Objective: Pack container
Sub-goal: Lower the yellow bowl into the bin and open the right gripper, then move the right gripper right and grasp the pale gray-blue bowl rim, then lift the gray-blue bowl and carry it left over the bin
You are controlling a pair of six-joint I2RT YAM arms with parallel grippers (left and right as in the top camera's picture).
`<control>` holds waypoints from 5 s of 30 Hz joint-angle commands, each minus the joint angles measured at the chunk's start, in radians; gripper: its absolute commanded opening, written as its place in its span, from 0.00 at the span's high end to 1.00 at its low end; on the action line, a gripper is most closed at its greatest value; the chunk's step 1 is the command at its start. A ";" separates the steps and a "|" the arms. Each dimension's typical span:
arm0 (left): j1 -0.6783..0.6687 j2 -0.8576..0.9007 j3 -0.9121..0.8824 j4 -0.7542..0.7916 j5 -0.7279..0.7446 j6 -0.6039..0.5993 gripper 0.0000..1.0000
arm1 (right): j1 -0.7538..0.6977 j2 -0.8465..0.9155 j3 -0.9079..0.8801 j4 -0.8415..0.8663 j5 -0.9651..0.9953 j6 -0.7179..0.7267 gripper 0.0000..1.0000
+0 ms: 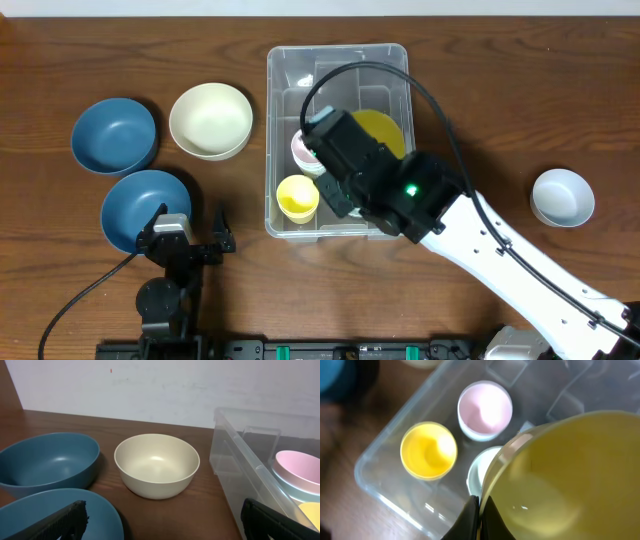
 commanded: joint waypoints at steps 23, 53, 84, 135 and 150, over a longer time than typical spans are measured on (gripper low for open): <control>-0.003 -0.001 -0.027 -0.013 0.011 0.013 0.02 | 0.007 0.009 -0.333 0.254 -0.016 0.049 0.99; -0.003 -0.001 -0.027 -0.013 0.011 0.013 0.02 | -0.393 -0.250 -0.340 0.099 0.213 0.155 0.49; -0.003 -0.001 -0.027 -0.013 0.011 0.013 0.02 | -1.099 0.297 -0.342 0.122 0.120 0.215 0.39; -0.003 -0.001 -0.027 -0.013 0.011 0.013 0.02 | -0.682 -0.043 -0.364 0.267 -0.124 -0.079 0.96; -0.003 -0.001 -0.027 -0.013 0.011 0.013 0.02 | -0.224 -0.102 -0.294 0.272 -0.056 -0.079 0.97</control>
